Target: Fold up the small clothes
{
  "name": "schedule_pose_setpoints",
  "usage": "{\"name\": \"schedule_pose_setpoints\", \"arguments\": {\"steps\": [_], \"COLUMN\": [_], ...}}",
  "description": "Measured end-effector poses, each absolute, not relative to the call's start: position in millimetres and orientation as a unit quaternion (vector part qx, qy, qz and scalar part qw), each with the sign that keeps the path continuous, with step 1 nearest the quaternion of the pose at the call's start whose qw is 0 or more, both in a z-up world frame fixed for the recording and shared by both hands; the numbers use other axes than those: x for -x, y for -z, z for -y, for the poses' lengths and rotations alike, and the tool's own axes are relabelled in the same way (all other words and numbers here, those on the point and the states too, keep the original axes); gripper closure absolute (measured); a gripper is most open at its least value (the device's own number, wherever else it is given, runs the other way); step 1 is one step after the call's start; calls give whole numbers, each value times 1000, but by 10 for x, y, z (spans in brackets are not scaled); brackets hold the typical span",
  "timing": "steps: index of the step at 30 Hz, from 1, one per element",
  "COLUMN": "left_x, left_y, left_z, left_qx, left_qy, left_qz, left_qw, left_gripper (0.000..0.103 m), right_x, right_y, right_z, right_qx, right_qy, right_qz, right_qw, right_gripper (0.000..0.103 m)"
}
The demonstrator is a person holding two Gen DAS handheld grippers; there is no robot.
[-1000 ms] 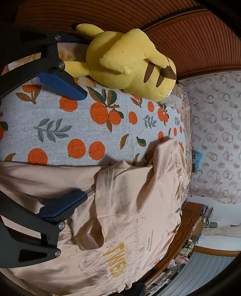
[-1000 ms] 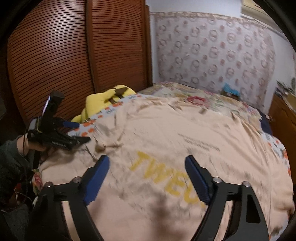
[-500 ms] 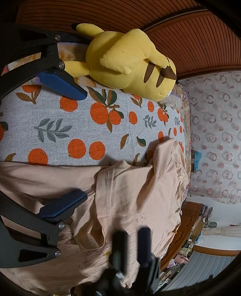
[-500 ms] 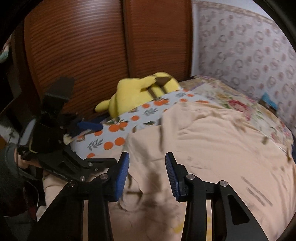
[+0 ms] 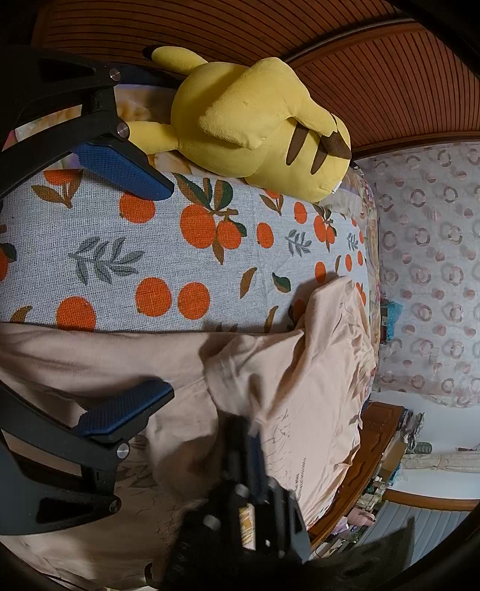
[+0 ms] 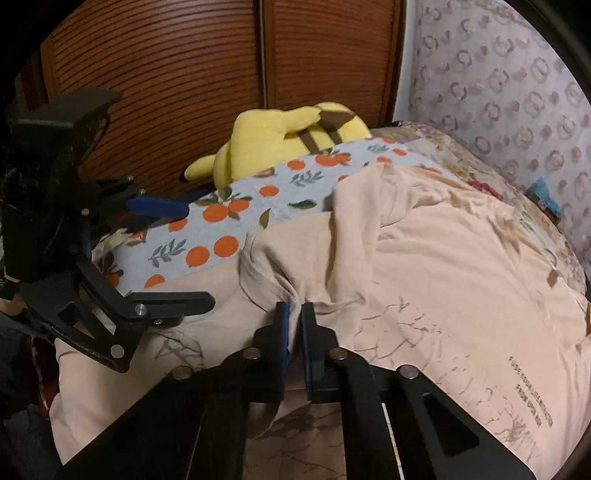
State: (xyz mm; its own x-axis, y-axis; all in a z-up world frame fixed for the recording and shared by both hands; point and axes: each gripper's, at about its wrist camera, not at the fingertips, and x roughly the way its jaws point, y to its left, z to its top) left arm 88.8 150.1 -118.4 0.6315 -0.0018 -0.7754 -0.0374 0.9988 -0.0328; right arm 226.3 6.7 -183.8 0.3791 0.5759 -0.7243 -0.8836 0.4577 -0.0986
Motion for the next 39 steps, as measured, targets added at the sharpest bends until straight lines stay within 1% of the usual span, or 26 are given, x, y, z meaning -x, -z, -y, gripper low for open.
{"name": "schedule_pose_setpoints", "arguments": {"steps": [5, 8, 10, 13, 14, 15, 16, 19, 21, 24, 27, 29, 31, 33, 36, 39], "left_x": [-886, -884, -884, -884, -883, -883, -883, -883, -883, -881, -882, -881, -880, -881, -881, -881], "left_y": [1180, 1178, 1180, 1182, 1179, 1182, 1182, 1182, 1184, 1178, 1182, 1179, 1175, 1179, 1180, 1174], "left_z": [-1491, -1493, -1495, -1495, -1492, -1496, -1495, -1495, -1495, -1489, -1494, -1491, -1486, -1491, -1491, -1486], "left_qx": [23, 23, 23, 23, 23, 23, 23, 22, 22, 22, 22, 22, 22, 22, 22, 22], "left_qy": [-9, -9, -9, -9, -9, -9, -9, -9, -9, -9, -9, -9, -9, -9, -9, -9], "left_qz": [-429, -429, -429, -429, -429, -429, -429, -429, -428, -428, -428, -428, -428, -428, -428, -428], "left_qw": [903, 903, 903, 903, 903, 903, 903, 903, 903, 903, 903, 903, 903, 903, 903, 903], "left_gripper": [5, 5, 5, 5, 5, 5, 5, 5, 5, 5, 5, 5, 5, 5, 5, 5], "right_x": [-2272, -2403, -2512, -2559, -2574, -2585, -2582, -2492, -2414, -2306, -2291, -2360, -2423, -2574, -2736, -2890], "right_y": [1572, 1502, 1543, 1613, 1642, 1654, 1652, 1638, 1680, 1764, 1898, 1977, 2000, 1914, 1739, 1644], "right_z": [348, 650, 801, 888, 892, 878, 855, 729, 592, 390, 186, 75, 22, -2, 95, 290], "right_qx": [131, 87, 71, 89, 94, 97, 99, 98, 108, 138, 163, 181, 194, 189, 153, 132], "right_qy": [-480, -424, -379, -347, -334, -327, -323, -349, -372, -401, -414, -412, -405, -404, -393, -344], "right_qz": [-297, -301, -320, -322, -322, -320, -317, -305, -298, -293, -306, -314, -317, -316, -307, -309], "right_qw": [815, 850, 865, 877, 881, 884, 886, 881, 872, 857, 842, 836, 835, 837, 853, 877], "right_gripper": [99, 99, 99, 99, 97, 89, 76, 63, 61, 60, 61, 61, 99, 99, 100, 100]}}
